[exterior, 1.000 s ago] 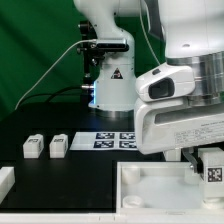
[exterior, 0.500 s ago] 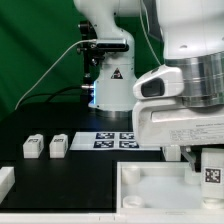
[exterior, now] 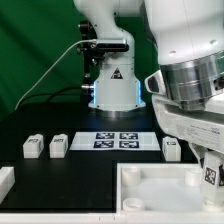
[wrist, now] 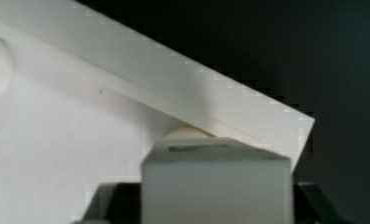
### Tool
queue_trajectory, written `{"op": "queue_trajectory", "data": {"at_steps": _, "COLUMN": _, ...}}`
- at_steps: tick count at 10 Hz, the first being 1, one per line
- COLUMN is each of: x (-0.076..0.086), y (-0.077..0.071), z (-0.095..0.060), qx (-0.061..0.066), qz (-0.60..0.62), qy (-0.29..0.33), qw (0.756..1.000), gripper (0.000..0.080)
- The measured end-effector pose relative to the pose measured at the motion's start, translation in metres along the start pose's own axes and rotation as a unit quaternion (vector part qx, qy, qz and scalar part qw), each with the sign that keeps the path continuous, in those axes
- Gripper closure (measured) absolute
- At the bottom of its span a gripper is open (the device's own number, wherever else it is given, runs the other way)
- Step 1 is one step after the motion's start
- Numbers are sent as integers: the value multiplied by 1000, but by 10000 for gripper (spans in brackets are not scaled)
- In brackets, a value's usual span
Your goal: Assemble one leg
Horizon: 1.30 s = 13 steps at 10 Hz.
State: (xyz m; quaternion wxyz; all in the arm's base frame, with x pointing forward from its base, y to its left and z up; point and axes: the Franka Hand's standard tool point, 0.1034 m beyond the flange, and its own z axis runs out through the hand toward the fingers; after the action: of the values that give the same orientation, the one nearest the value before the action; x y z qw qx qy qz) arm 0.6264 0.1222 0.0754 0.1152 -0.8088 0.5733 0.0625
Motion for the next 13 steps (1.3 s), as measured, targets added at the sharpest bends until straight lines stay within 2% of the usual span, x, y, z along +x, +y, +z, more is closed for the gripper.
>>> {"op": "queue_trajectory", "data": {"at_steps": 2, "x": 0, "y": -1, "z": 0, "qx": 2, "qz": 72, "qy": 0, "qw": 997, "gripper": 503}}
{"op": "queue_trajectory", "data": {"at_steps": 3, "x": 7, "y": -3, "z": -1, "qx": 29, "qz": 134, "qy": 1, "qw": 991, "gripper": 503}}
{"op": "queue_trajectory", "data": {"at_steps": 4, "x": 6, "y": -2, "z": -1, "qx": 26, "qz": 113, "qy": 1, "qw": 993, "gripper": 503}}
{"op": "queue_trajectory", "data": {"at_steps": 5, "x": 5, "y": -2, "z": 0, "qx": 25, "qz": 100, "qy": 1, "qw": 995, "gripper": 421}}
{"op": "queue_trajectory", "data": {"at_steps": 6, "x": 6, "y": -1, "z": 1, "qx": 25, "qz": 94, "qy": 1, "qw": 995, "gripper": 287}}
{"op": "queue_trajectory", "data": {"at_steps": 7, "x": 5, "y": 0, "z": 0, "qx": 16, "qz": 28, "qy": 5, "qw": 999, "gripper": 179}}
{"op": "queue_trajectory", "data": {"at_steps": 8, "x": 4, "y": -1, "z": -2, "qx": -2, "qz": -65, "qy": 12, "qw": 998, "gripper": 179}}
{"op": "queue_trajectory", "data": {"at_steps": 9, "x": 2, "y": -5, "z": -5, "qx": -15, "qz": -168, "qy": 30, "qw": 985, "gripper": 159}}
{"op": "queue_trajectory", "data": {"at_steps": 10, "x": -5, "y": -6, "z": -5, "qx": -18, "qz": -217, "qy": 34, "qw": 975, "gripper": 151}}
{"op": "queue_trajectory", "data": {"at_steps": 11, "x": -2, "y": -5, "z": -3, "qx": -21, "qz": -255, "qy": 33, "qw": 966, "gripper": 151}}
{"op": "queue_trajectory", "data": {"at_steps": 13, "x": 2, "y": -4, "z": -2, "qx": -28, "qz": -378, "qy": 34, "qw": 925, "gripper": 150}}
